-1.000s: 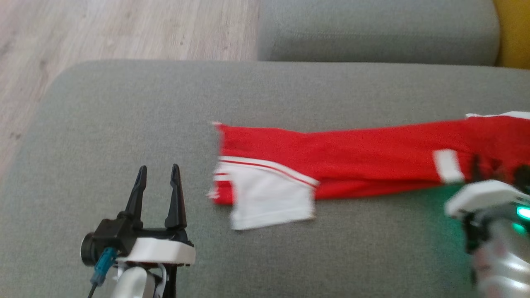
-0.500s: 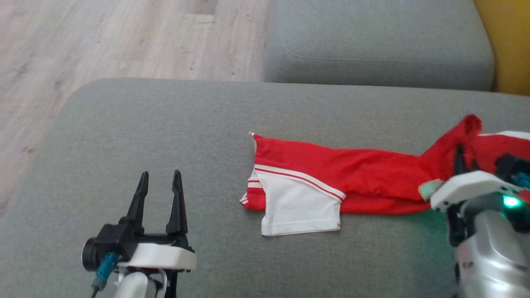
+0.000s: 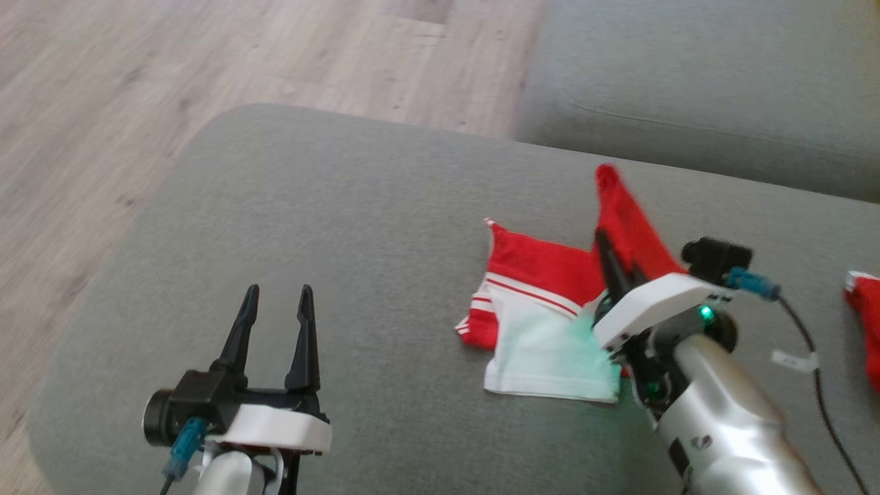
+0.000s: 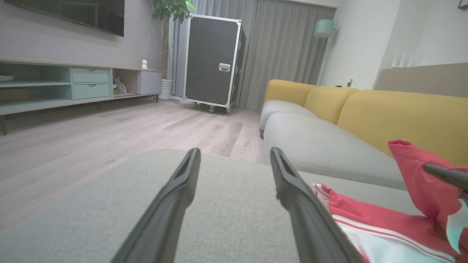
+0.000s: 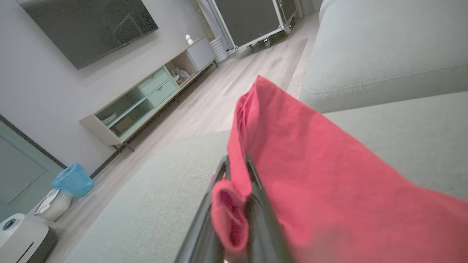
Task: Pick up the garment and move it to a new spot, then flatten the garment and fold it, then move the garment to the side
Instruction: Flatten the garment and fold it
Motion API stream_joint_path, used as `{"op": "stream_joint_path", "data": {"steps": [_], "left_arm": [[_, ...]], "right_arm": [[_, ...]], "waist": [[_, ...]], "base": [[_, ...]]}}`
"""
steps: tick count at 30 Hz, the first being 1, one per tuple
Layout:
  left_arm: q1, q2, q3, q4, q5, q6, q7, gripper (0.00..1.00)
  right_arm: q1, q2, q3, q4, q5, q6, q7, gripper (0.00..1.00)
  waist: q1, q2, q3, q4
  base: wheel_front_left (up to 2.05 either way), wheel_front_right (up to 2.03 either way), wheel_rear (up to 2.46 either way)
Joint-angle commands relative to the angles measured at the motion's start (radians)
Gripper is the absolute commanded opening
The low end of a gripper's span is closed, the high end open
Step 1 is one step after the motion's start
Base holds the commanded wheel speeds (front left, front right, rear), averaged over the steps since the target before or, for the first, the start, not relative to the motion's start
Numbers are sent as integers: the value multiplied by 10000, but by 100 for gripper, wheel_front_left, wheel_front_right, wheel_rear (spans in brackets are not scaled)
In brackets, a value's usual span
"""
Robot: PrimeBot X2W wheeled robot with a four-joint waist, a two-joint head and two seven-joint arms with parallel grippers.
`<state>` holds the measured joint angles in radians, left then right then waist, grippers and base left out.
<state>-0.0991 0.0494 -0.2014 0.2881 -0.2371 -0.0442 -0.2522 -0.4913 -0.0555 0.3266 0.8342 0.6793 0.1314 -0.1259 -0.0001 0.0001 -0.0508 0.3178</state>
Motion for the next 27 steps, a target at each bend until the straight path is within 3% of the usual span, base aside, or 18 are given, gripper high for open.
{"op": "stream_joint_path", "data": {"steps": [1,9,19,20,27], "left_arm": [[-591,9,217,-253,49,-22,-95,100],[-798,9,-132,-216,-102,-2,-95,100],[-1037,9,-747,-203,-399,199,-95,100],[-1045,9,-766,-195,-411,215,-95,100],[-1001,9,-700,-106,-479,301,-95,100]], "right_arm": [[-421,51,318,-217,192,-7,-158,0],[-958,52,2312,879,1932,-7,-883,0],[-1447,52,3914,2304,3432,-7,-1302,0],[-1437,52,4081,2325,3597,-7,-1312,100],[-1433,52,5387,1350,4926,-7,-1344,100]], "waist": [[1,-1,58,259],[1,-1,499,994],[1,-1,925,1721],[1,-1,933,1744],[1,-1,759,1431]], "base": [[0,0,0],[0,0,0],[0,0,0],[0,0,0],[0,0,0]]}}
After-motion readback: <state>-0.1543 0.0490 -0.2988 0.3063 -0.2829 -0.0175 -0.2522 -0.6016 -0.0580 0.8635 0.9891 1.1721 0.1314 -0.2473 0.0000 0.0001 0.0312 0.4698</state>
